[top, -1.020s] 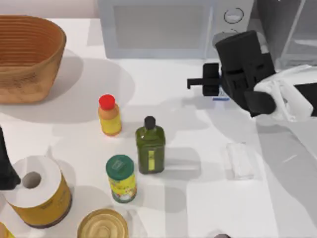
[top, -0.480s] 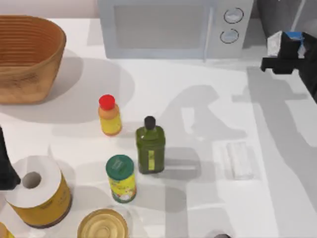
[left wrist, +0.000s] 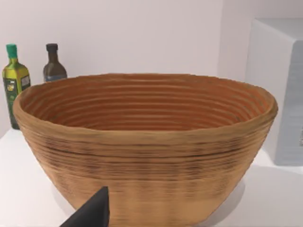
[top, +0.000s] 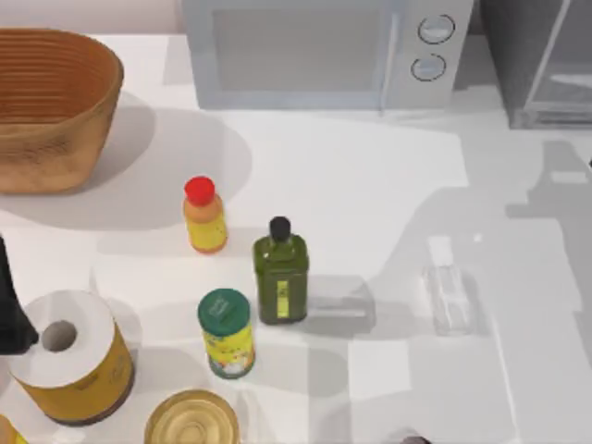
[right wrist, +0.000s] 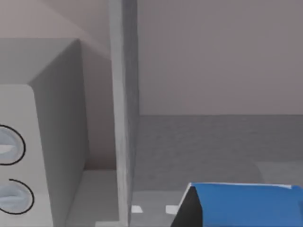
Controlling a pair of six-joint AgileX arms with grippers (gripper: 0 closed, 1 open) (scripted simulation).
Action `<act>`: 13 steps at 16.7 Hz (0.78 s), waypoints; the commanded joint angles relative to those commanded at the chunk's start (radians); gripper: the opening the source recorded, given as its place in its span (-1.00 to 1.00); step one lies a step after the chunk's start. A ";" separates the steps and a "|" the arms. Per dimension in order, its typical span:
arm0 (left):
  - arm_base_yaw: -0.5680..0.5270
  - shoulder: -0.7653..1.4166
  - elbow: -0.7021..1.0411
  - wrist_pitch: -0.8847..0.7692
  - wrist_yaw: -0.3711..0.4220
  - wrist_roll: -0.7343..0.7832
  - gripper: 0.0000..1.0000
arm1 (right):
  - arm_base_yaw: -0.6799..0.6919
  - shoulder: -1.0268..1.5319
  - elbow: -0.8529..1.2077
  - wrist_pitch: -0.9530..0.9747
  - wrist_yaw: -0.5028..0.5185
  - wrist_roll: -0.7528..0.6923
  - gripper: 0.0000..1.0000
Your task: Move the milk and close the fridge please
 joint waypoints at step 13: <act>0.000 0.000 0.000 0.000 0.000 0.000 1.00 | -0.100 0.303 0.468 -0.435 -0.025 -0.042 -1.00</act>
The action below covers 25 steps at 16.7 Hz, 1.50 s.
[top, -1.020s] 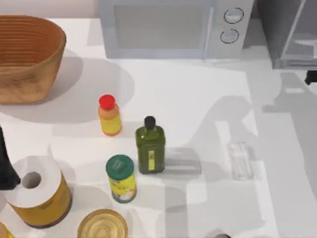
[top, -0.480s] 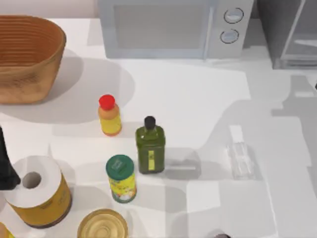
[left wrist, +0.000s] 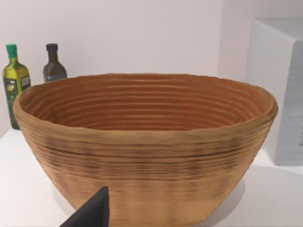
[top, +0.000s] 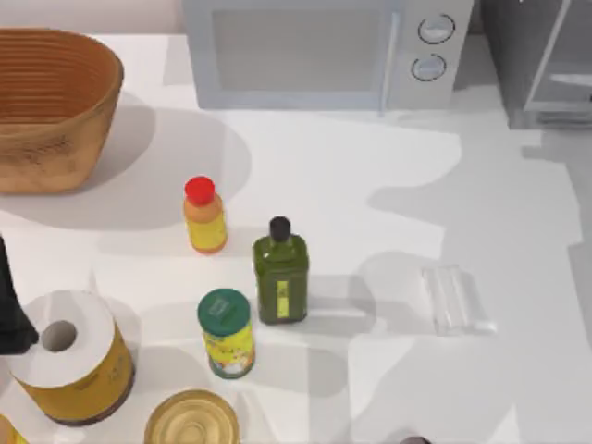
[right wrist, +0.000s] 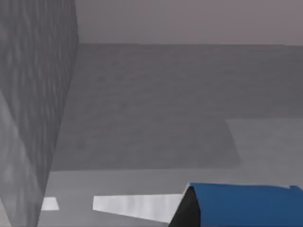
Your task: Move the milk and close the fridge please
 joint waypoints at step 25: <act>0.000 0.000 0.000 0.000 0.000 0.000 1.00 | -0.109 0.416 0.953 -1.000 -0.164 -0.089 -1.00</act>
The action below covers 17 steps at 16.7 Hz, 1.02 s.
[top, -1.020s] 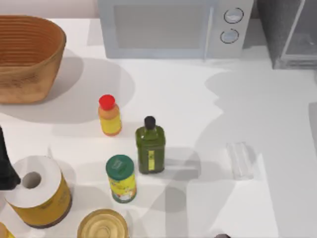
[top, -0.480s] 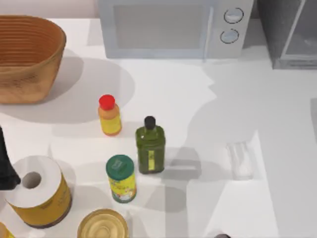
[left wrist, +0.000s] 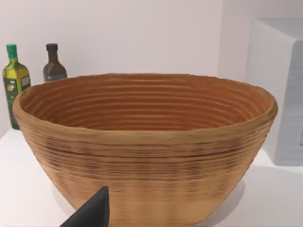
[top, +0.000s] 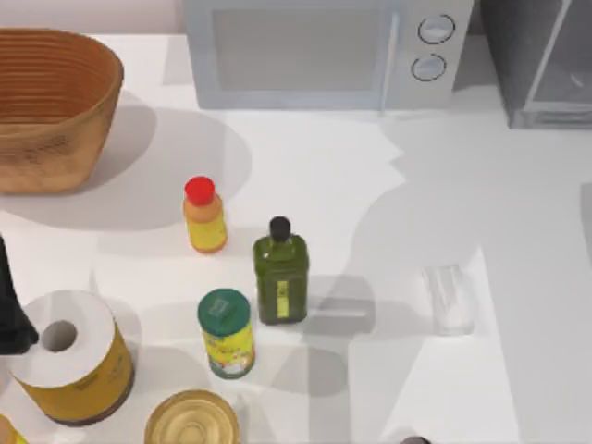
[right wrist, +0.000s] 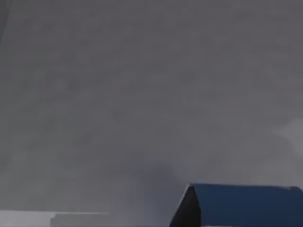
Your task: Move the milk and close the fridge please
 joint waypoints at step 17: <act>0.000 0.000 0.000 0.000 0.000 0.000 1.00 | 0.000 0.000 0.000 0.000 0.000 0.000 1.00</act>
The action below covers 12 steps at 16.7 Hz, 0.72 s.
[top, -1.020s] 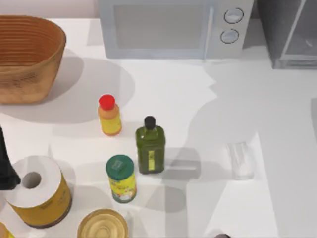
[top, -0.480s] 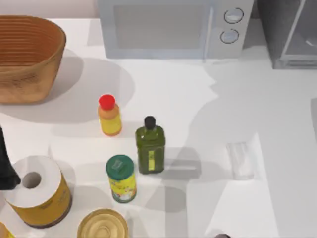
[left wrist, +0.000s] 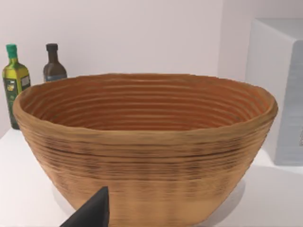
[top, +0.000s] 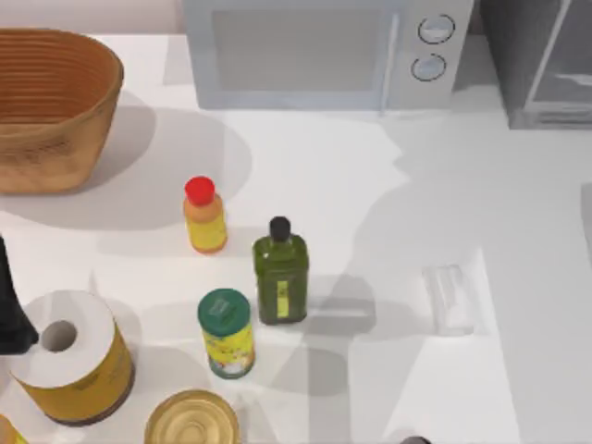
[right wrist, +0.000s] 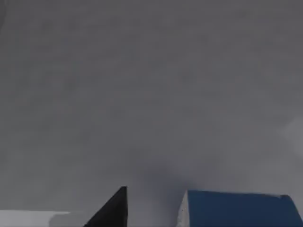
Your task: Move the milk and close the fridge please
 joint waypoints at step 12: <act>0.000 0.000 0.000 0.000 0.000 0.000 1.00 | 0.009 -0.151 -0.125 0.030 -0.011 -0.025 1.00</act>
